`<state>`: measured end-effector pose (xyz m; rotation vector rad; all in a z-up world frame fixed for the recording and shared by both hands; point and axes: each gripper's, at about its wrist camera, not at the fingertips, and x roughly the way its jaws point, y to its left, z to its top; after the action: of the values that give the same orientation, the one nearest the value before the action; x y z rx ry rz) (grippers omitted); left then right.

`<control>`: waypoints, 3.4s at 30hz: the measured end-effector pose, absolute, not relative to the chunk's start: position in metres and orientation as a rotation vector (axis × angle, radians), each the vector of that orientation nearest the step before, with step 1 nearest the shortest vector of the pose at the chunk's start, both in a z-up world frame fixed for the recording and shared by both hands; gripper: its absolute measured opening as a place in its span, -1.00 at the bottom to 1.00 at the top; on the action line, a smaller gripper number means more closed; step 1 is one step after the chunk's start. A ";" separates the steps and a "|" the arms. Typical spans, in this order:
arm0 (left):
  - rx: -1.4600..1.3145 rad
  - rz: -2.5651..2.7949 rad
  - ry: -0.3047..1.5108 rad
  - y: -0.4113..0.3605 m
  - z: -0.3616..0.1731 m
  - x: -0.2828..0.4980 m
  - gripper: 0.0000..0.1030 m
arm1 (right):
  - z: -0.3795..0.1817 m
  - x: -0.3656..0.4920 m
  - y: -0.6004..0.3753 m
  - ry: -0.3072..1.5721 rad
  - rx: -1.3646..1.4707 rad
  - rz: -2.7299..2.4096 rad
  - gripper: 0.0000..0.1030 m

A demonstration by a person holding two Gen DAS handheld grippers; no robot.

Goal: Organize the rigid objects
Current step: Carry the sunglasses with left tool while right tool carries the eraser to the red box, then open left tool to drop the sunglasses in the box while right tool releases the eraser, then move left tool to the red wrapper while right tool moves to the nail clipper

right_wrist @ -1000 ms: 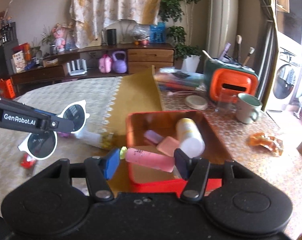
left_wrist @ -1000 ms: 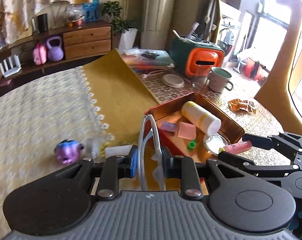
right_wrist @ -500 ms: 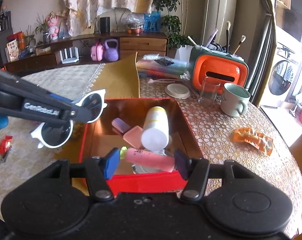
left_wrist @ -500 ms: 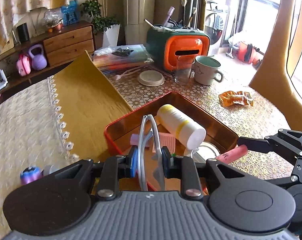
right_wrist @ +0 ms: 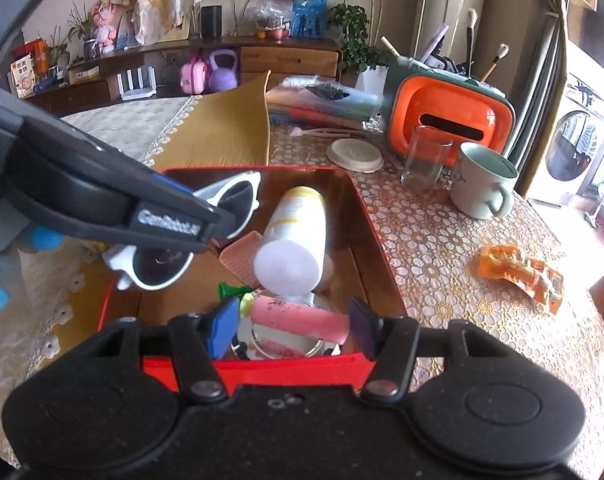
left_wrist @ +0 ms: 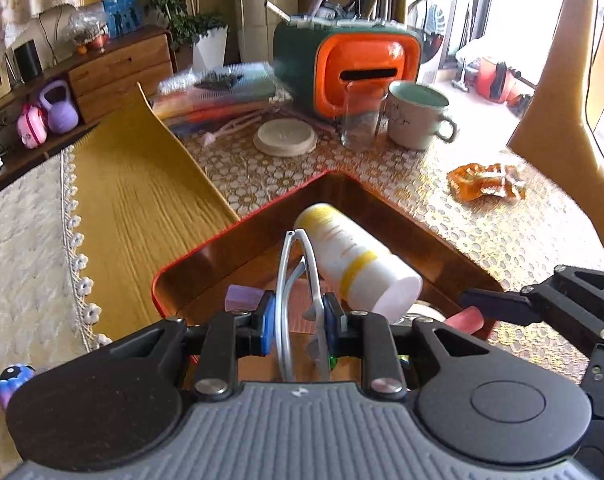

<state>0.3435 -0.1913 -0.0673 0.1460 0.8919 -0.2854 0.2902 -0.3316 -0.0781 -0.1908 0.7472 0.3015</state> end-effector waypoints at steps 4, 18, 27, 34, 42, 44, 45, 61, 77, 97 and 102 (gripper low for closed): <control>0.121 -0.283 0.930 -0.190 -0.078 0.354 -0.53 | -0.083 0.297 -0.331 0.760 -0.177 0.298 0.14; 0.099 -0.313 1.031 -0.191 -0.097 0.364 -0.53 | -0.092 0.312 -0.328 0.795 -0.159 0.278 0.14; 0.062 -0.354 1.032 -0.184 -0.087 0.348 -0.52 | -0.088 0.302 -0.326 0.794 -0.157 0.272 0.24; 0.058 -0.373 0.953 -0.171 -0.064 0.324 0.12 | -0.074 0.286 -0.324 0.772 -0.143 0.270 0.25; 0.060 -0.369 0.886 -0.148 -0.036 0.291 0.12 | -0.052 0.263 -0.317 0.731 -0.080 0.294 0.37; 0.064 -0.360 0.873 -0.141 -0.031 0.283 0.12 | -0.047 0.257 -0.315 0.720 -0.075 0.300 0.39; 0.061 -0.357 0.867 -0.137 -0.028 0.279 0.12 | -0.044 0.253 -0.313 0.714 -0.073 0.303 0.43; 0.046 -0.244 0.786 -0.050 -0.001 0.203 0.37 | -0.022 0.204 -0.278 0.668 -0.024 0.380 0.78; -0.025 -0.046 0.758 0.043 -0.010 0.159 0.60 | -0.034 0.167 -0.192 0.657 -0.082 0.576 1.00; -0.137 0.104 0.894 0.100 -0.075 0.172 0.60 | -0.083 0.173 -0.105 0.717 -0.209 0.673 0.94; -0.136 0.095 0.917 0.097 -0.089 0.177 0.60 | -0.095 0.179 -0.094 0.741 -0.225 0.676 0.89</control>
<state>0.1772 0.0971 -0.0887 -0.1360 0.9175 0.0945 0.1785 -0.0940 -0.0951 -0.2248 0.7406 0.6765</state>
